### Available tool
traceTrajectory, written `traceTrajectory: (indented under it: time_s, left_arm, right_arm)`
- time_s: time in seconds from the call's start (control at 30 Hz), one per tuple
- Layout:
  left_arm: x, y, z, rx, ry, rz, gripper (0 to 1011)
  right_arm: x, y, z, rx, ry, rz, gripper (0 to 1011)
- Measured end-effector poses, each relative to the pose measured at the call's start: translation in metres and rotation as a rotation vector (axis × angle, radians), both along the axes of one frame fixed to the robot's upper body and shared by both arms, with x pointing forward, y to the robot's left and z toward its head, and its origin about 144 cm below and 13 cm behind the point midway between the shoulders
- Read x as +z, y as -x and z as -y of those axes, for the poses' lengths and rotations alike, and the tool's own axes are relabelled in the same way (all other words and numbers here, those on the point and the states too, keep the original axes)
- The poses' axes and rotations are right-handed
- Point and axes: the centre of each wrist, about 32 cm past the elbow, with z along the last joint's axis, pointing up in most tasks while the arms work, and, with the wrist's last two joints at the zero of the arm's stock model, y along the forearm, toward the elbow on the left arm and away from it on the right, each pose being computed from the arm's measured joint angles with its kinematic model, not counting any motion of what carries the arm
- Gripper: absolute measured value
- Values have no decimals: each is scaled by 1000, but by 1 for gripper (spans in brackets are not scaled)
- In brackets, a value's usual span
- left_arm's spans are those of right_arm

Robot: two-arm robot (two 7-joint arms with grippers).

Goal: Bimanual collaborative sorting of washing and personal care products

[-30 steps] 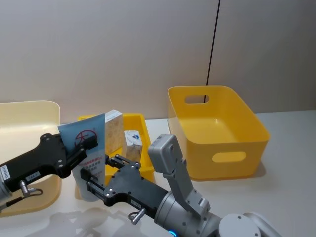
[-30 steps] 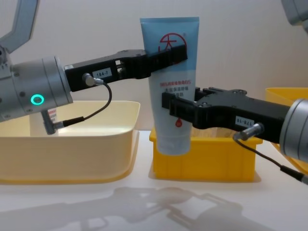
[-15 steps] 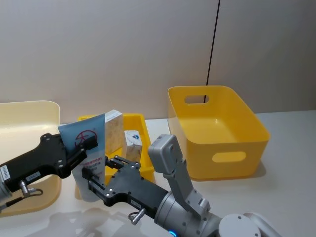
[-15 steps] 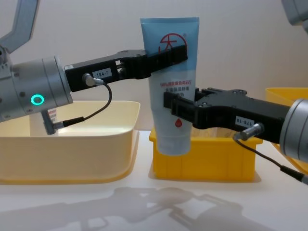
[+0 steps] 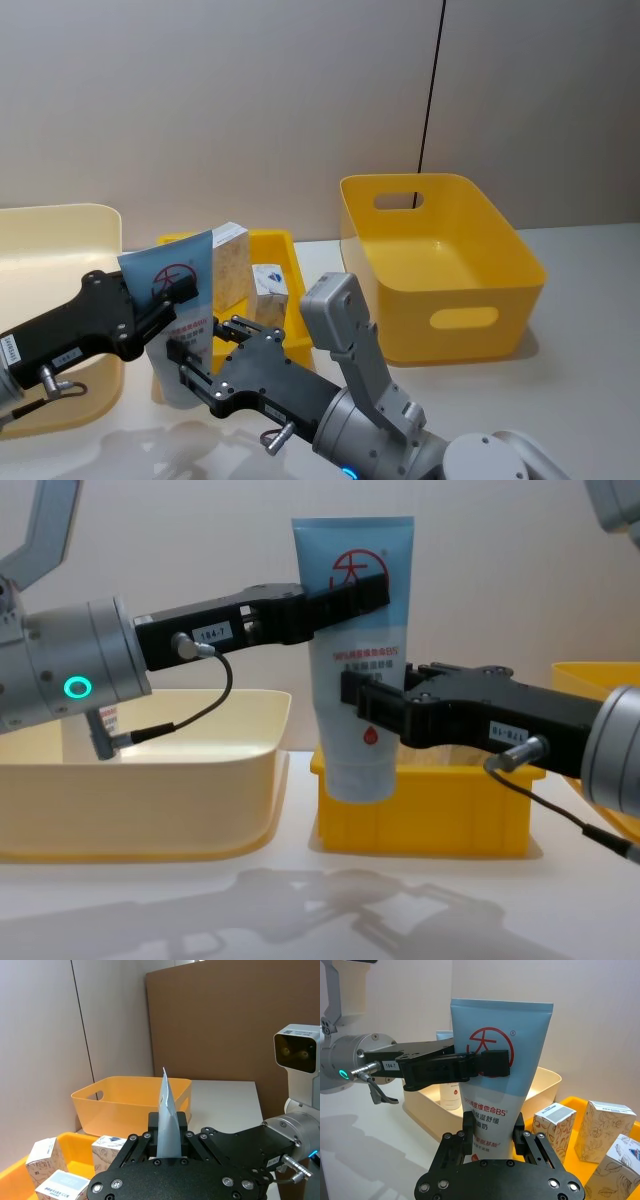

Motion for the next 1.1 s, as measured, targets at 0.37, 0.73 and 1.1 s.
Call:
traceTrajectory:
  time_s: [0.37, 0.73, 1.1]
  left_arm:
    - [0, 0, 0, 0, 0, 0, 200]
    - [0, 0, 0, 1, 1, 0, 458]
    - [0, 0, 0, 1, 0, 0, 785]
  right_arm:
    - [0, 0, 0, 0, 0, 0, 441]
    - [0, 0, 0, 0, 0, -1, 440]
    - [0, 0, 0, 0, 0, 0, 440]
